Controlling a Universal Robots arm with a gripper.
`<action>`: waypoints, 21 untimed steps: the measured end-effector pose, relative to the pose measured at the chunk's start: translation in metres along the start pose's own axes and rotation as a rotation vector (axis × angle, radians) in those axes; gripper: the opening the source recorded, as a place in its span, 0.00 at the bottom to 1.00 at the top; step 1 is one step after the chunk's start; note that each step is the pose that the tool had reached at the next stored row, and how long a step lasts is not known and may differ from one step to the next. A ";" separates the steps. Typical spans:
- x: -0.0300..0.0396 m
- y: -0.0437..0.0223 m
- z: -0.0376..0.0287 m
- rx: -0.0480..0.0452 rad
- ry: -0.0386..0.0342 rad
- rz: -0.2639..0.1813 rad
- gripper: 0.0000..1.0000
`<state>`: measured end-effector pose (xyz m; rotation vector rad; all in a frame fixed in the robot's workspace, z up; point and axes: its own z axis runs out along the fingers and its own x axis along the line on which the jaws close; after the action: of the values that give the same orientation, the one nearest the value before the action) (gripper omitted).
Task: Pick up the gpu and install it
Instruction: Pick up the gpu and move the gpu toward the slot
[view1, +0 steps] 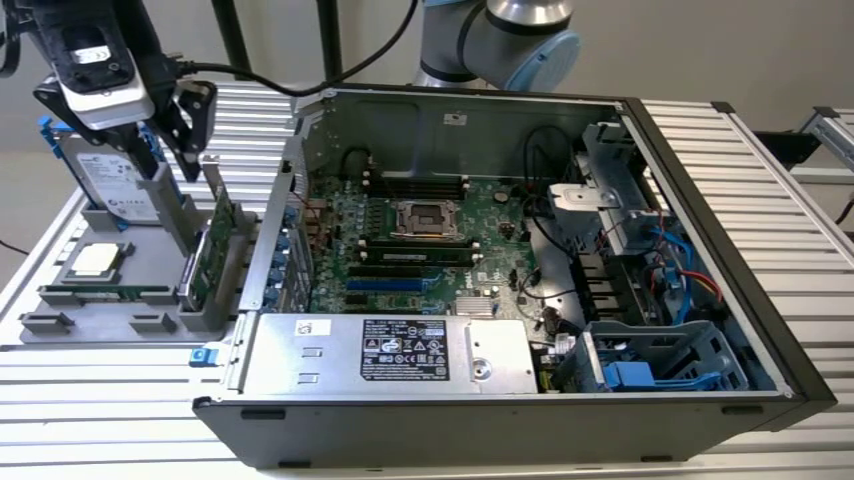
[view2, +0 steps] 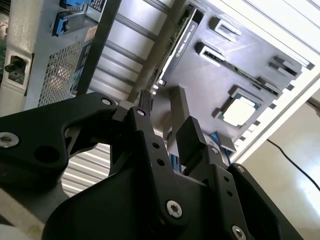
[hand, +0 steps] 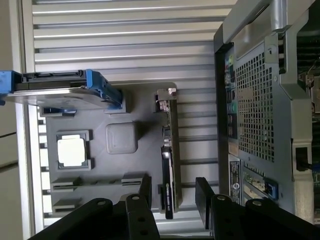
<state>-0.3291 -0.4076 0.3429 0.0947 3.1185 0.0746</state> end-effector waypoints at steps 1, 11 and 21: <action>0.0000 0.0000 0.0006 0.0001 0.0000 0.000 1.00; 0.0002 -0.0003 0.0065 0.0000 0.0000 0.000 1.00; 0.0003 -0.0007 0.0145 0.0000 0.0000 0.000 1.00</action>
<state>-0.3291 -0.4076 0.3283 0.0946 3.1185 0.0746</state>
